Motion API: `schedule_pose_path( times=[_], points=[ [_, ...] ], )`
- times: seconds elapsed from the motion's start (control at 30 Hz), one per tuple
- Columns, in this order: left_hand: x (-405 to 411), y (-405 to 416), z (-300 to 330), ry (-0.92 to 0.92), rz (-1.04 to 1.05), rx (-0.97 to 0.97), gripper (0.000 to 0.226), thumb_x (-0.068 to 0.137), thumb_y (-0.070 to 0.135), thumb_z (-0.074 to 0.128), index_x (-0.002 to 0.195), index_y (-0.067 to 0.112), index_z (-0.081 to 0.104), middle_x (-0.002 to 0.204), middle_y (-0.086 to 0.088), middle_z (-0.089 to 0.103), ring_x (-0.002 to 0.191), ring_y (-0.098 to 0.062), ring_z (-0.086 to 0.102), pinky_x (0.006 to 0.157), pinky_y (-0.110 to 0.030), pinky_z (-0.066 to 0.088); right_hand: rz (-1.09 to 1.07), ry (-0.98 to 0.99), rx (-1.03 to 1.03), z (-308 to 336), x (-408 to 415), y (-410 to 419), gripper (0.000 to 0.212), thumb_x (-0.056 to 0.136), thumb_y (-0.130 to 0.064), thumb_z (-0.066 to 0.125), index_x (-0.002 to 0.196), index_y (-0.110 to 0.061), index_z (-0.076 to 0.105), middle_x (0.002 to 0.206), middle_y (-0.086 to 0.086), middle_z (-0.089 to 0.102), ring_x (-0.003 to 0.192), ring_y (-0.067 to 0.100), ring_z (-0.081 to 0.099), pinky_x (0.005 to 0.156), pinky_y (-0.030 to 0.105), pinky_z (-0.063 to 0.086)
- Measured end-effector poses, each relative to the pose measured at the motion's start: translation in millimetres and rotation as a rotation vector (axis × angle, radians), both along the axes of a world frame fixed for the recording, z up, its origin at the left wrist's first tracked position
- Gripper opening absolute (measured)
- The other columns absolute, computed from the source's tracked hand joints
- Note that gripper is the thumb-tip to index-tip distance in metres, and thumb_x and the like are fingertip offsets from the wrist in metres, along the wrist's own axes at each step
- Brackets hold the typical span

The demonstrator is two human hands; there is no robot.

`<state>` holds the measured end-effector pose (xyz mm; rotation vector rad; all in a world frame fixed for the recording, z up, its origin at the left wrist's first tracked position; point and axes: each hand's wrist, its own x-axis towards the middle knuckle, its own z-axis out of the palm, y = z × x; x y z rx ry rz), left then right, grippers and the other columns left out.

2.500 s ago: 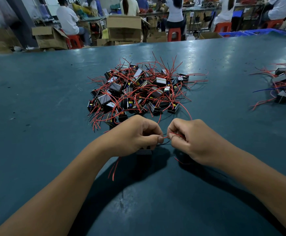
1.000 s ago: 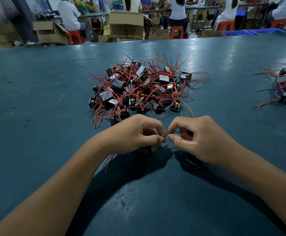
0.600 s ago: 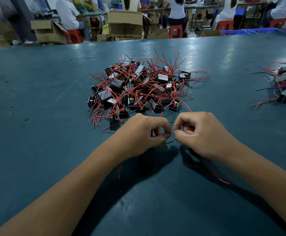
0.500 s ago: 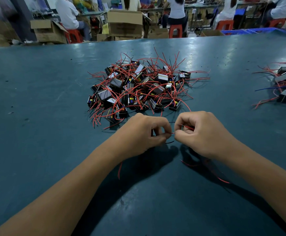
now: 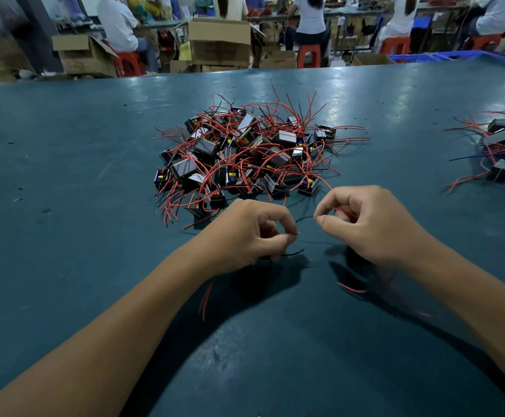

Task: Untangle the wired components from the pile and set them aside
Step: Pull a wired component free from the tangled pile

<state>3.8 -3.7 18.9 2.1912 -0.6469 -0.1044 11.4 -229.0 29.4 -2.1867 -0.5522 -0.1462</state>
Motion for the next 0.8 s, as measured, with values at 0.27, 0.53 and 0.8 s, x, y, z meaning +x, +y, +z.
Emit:
schedule_pose_path(
  times=[0.27,0.53,0.8],
  points=[
    [-3.7,-6.9,0.2,-0.101,0.014,0.031,0.007,0.093,0.015,0.068,0.086,0.017,0.071,0.059,0.003,0.068,0.038,-0.002,0.048,0.043,-0.011,0.037,0.074,0.028,-0.053,-3.0,-2.3,6.9,0.022,0.084,-0.016,0.072,0.064,-0.023,0.065,0.044,-0.012,0.043,0.043,0.005,0.034,0.046,0.013,0.030],
    [-5.8,-10.4,1.4,-0.184,0.001,0.055,0.003,0.092,0.015,0.070,0.090,0.014,0.071,0.061,0.003,0.067,0.042,-0.006,0.050,0.045,-0.012,0.038,0.023,0.060,-0.061,-5.0,-2.5,10.6,0.019,0.079,-0.013,0.067,0.062,-0.020,0.064,0.042,-0.011,0.045,0.041,0.004,0.037,0.045,0.011,0.032],
    [-3.2,-8.7,-1.6,-0.160,0.002,0.035,0.004,0.093,0.015,0.069,0.089,0.015,0.071,0.062,0.001,0.068,0.040,-0.003,0.046,0.044,-0.011,0.036,0.081,0.018,-0.063,-4.6,-2.0,7.0,0.021,0.081,-0.010,0.067,0.065,-0.022,0.063,0.044,-0.010,0.044,0.043,0.005,0.036,0.047,0.013,0.032]
  ],
)
